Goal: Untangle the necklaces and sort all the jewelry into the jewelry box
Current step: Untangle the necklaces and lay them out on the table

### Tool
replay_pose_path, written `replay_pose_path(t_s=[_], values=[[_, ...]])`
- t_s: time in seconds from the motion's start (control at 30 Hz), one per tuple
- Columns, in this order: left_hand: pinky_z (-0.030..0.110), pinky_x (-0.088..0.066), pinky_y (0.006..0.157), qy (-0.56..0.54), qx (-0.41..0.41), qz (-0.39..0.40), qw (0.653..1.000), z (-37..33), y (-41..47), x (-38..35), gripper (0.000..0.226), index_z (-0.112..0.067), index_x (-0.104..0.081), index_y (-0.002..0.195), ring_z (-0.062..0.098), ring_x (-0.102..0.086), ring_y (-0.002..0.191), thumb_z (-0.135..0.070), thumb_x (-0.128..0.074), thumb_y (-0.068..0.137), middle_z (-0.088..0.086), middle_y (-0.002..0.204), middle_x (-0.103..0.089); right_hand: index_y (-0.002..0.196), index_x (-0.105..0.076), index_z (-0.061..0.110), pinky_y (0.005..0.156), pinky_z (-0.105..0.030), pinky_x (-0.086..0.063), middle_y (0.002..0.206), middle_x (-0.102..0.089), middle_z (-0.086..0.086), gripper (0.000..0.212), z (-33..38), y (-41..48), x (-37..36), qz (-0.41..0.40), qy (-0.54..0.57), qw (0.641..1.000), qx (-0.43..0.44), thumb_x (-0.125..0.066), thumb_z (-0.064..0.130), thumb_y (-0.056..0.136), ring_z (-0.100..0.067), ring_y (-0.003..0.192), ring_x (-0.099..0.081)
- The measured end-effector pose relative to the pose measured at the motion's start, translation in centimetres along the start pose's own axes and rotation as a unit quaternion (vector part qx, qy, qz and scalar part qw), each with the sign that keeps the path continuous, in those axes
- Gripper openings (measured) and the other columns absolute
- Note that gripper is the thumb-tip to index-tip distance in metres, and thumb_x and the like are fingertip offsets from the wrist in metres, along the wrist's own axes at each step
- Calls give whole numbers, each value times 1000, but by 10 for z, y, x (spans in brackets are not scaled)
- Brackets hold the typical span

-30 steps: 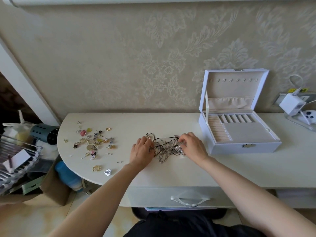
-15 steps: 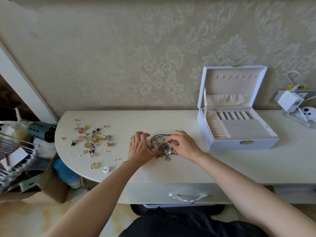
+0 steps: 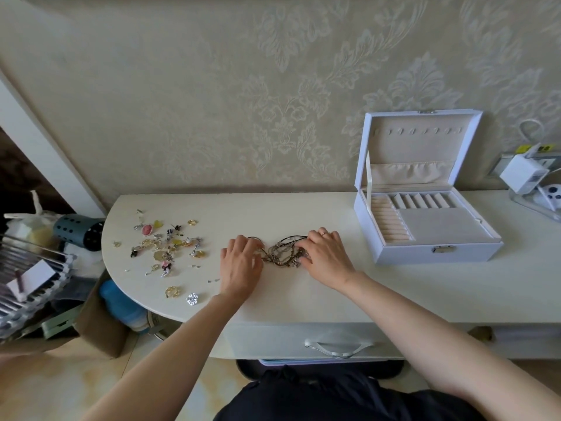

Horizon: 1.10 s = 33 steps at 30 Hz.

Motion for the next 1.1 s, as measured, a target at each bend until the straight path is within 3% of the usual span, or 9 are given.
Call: replay_pose_path(t_s=[0.1, 0.3, 0.5, 0.67, 0.77, 0.87, 1.0, 1.1], values=[[38, -36, 80, 27, 55, 35, 998, 1, 0, -3, 21, -10, -61, 103, 33, -50, 98, -15, -62, 83, 10, 103, -55, 113, -65, 22, 92, -37, -29, 109, -58, 0, 27, 3, -1, 1, 1, 28, 999, 23, -58, 25, 87, -25, 111, -45], [32, -34, 82, -25, -11, 73, 997, -13, 8, -11, 17, -11, -61, 99, 27, -50, 103, -18, -64, 84, 6, 107, -53, 112, -64, 26, 94, -34, -24, 114, -53, 2, 26, 3, 2, 0, 45, 76, 996, 30, -57, 21, 88, -20, 114, -42], [27, -30, 79, -43, 3, 90, 995, -18, 15, -17, 13, -14, -56, 88, 22, -49, 101, -21, -65, 80, 1, 103, -51, 91, -64, 18, 100, -39, -29, 113, -52, 5, 23, -8, 5, -3, 52, 100, 994, 16, -71, 36, 78, -18, 109, -46], [24, -25, 76, -40, 29, 79, 996, -18, 20, -21, 17, -19, -47, 77, 23, -46, 96, -16, -64, 77, -1, 97, -48, 81, -60, 17, 92, -34, -30, 106, -50, 5, 33, -12, 9, -8, 43, 91, 995, 7, -71, 48, 73, -17, 103, -45], [26, -25, 77, -46, 34, 59, 997, -16, 23, -27, 6, -13, -60, 85, 24, -47, 98, -13, -61, 79, 1, 100, -52, 84, -65, 21, 93, -31, -29, 106, -52, 7, 28, -13, 14, -10, 30, 130, 991, -11, -68, 48, 77, -16, 106, -44], [28, -32, 80, -63, 25, 61, 996, -14, 24, -27, 19, -16, -65, 93, 23, -48, 98, -18, -51, 79, -1, 102, -55, 93, -71, 26, 92, -32, -28, 107, -56, 8, 16, -16, 17, -9, 41, 166, 985, 0, -60, 35, 87, -15, 108, -46], [31, -36, 78, -77, -3, 61, 995, -5, 18, -18, 45, -22, -65, 89, 18, -48, 91, -45, -29, 74, -7, 95, -56, 104, -70, 28, 89, -31, -32, 105, -57, 7, 20, -21, 19, -12, 41, 190, 981, 1, -60, 24, 87, -11, 101, -51], [32, -37, 72, -74, 22, 18, 997, -2, 18, -16, 30, -19, -62, 88, 21, -52, 85, -43, -42, 86, -6, 87, -59, 107, -69, 28, 88, -31, -40, 101, -57, 6, 21, -25, 22, -14, -10, 231, 972, -42, -61, 23, 88, -8, 88, -54]])
Point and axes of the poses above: each hand's wrist, its own y-axis towards the middle knuckle, its own x-axis out of the back of the hand, z = x × y, the point moved 2 cm from there along y, towards the middle knuckle
